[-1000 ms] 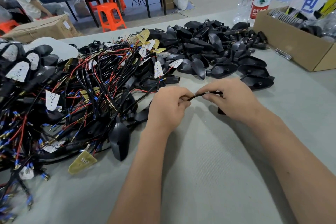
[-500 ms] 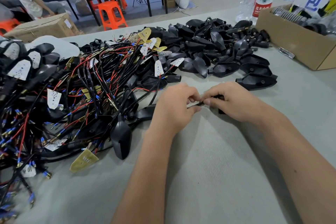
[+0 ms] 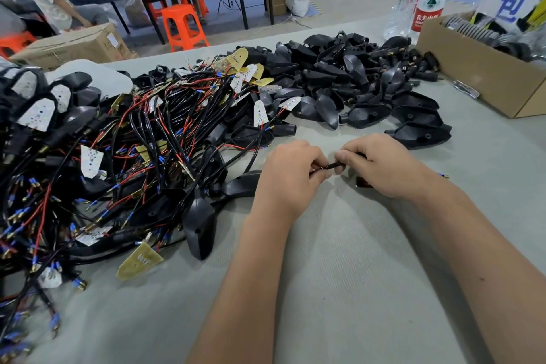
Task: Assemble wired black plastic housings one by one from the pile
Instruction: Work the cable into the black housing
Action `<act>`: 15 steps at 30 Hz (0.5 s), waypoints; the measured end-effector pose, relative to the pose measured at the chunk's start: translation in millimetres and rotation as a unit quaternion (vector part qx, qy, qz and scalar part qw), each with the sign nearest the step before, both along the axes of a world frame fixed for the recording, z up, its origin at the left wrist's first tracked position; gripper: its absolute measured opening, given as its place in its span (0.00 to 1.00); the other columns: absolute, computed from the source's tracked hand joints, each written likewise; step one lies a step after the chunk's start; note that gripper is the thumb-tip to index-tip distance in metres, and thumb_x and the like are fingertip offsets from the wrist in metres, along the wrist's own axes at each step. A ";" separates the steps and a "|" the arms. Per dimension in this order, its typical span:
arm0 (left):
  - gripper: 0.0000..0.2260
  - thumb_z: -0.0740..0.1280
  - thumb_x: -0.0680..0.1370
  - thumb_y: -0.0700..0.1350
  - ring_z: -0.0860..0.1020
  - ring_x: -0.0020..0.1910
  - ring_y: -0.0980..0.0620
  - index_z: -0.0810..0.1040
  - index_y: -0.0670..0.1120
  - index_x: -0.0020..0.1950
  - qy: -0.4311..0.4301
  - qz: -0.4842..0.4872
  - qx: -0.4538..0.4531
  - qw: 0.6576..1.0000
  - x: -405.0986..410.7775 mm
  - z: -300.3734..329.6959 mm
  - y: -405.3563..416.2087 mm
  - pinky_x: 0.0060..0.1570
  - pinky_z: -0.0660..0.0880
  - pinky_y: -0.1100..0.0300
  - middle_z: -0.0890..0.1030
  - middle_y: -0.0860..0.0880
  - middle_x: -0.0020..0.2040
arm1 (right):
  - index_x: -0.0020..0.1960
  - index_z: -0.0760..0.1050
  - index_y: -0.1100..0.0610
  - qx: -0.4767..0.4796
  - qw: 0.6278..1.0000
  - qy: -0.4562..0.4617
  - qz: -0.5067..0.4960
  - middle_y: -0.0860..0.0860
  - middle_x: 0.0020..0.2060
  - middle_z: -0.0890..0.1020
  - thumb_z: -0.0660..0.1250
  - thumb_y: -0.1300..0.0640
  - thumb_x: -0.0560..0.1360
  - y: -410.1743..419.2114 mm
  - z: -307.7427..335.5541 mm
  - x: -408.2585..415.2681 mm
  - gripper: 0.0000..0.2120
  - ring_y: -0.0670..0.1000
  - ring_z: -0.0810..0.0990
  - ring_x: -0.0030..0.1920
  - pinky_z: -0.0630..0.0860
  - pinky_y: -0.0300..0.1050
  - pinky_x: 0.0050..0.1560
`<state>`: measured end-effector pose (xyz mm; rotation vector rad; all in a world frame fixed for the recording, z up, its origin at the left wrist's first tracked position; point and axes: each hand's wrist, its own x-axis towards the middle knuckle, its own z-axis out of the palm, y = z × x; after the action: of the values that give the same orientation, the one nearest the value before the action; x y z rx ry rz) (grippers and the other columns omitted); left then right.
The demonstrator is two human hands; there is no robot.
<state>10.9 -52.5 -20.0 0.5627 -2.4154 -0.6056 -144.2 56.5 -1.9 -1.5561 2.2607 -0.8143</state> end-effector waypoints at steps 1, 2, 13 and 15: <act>0.04 0.78 0.73 0.42 0.79 0.39 0.46 0.86 0.44 0.45 0.003 0.003 -0.003 1.000 -0.2 -0.4 -0.1 0.44 0.76 0.45 0.81 0.46 0.40 | 0.35 0.79 0.46 -0.001 1.000 -0.001 -0.002 0.43 0.24 0.75 0.63 0.49 0.84 -0.2 0.0 0.3 0.19 0.45 0.71 0.28 0.72 0.50 0.38; 0.04 0.78 0.73 0.42 0.79 0.39 0.47 0.86 0.44 0.44 0.005 0.006 -0.006 1.000 -0.4 -0.9 -0.1 0.44 0.76 0.45 0.81 0.47 0.40 | 0.36 0.80 0.46 -0.002 1.000 -0.002 -0.003 0.44 0.24 0.74 0.63 0.49 0.84 -0.1 0.0 0.3 0.19 0.45 0.71 0.27 0.72 0.51 0.39; 0.02 0.76 0.72 0.41 0.80 0.38 0.46 0.86 0.45 0.44 0.019 -0.001 -0.014 1.000 -0.9 -5.0 -2.1 0.42 0.77 0.46 0.82 0.47 0.39 | 0.35 0.80 0.49 -0.018 1.000 0.013 -0.009 0.47 0.25 0.77 0.62 0.48 0.84 -1.4 -2.9 -1.6 0.20 0.48 0.73 0.28 0.74 0.52 0.41; 0.02 0.76 0.73 0.41 0.79 0.39 0.46 0.86 0.44 0.44 0.021 0.000 -0.013 1.000 -1.2 -5.6 -1.5 0.43 0.77 0.45 0.82 0.47 0.39 | 0.35 0.80 0.49 -0.022 1.000 0.016 -0.011 0.51 0.27 0.79 0.62 0.48 0.84 -1.1 -3.8 -2.8 0.20 0.50 0.74 0.30 0.76 0.53 0.43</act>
<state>9.8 -54.0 -25.6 0.5336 -2.3801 -0.5801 -147.0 55.4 -5.7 -1.5772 2.3000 -0.8578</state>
